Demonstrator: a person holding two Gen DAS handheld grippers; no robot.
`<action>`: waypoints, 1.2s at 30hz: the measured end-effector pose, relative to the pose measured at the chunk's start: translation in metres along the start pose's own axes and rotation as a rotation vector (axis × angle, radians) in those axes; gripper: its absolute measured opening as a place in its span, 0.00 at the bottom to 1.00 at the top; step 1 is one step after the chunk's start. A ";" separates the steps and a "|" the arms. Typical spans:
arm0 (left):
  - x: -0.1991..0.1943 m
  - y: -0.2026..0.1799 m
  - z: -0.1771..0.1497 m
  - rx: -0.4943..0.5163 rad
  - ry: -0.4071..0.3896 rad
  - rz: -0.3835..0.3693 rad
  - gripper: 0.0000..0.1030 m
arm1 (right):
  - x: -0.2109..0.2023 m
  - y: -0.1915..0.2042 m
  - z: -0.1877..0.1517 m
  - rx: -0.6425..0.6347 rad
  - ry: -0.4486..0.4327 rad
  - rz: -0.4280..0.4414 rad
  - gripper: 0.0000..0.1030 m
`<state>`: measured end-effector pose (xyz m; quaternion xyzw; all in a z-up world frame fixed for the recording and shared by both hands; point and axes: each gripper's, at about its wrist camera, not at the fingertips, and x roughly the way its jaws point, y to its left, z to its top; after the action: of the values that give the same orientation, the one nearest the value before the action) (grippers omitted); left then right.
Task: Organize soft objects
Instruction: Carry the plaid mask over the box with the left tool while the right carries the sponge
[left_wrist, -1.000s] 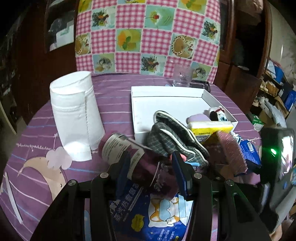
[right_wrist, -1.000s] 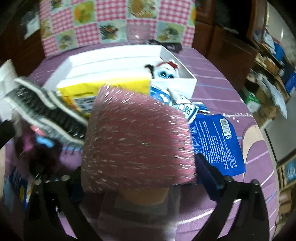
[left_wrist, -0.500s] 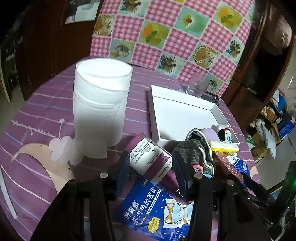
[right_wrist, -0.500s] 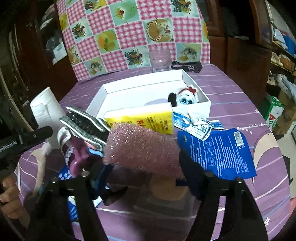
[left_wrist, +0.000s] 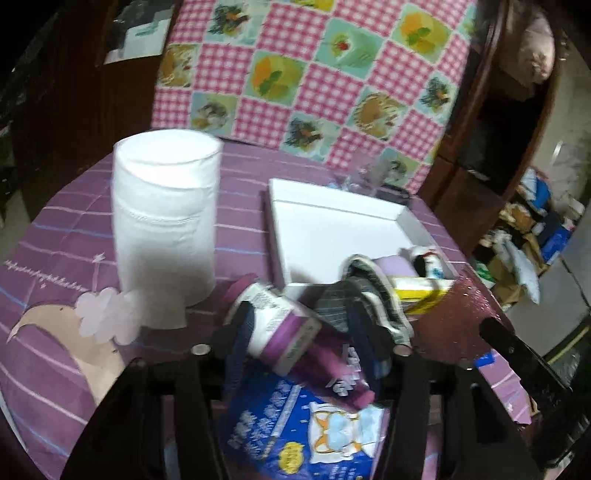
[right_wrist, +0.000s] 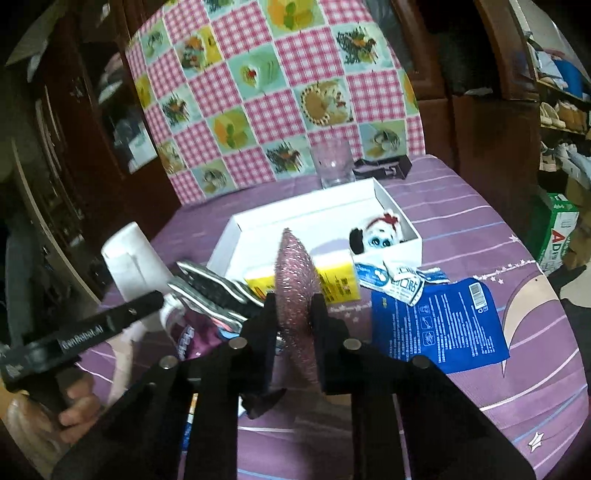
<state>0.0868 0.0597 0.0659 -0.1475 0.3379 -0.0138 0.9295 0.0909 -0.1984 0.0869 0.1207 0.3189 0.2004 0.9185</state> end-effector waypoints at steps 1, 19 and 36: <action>0.000 -0.002 0.000 0.008 -0.005 -0.024 0.60 | -0.002 0.000 0.001 0.007 -0.006 0.007 0.18; 0.054 -0.032 0.012 0.054 0.124 -0.065 0.17 | -0.007 -0.013 0.004 0.085 -0.009 0.050 0.18; -0.007 -0.050 0.049 0.014 0.042 -0.086 0.10 | -0.016 -0.008 0.036 0.141 -0.038 0.104 0.18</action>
<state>0.1160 0.0256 0.1198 -0.1548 0.3507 -0.0592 0.9217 0.1040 -0.2158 0.1205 0.2052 0.3082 0.2223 0.9019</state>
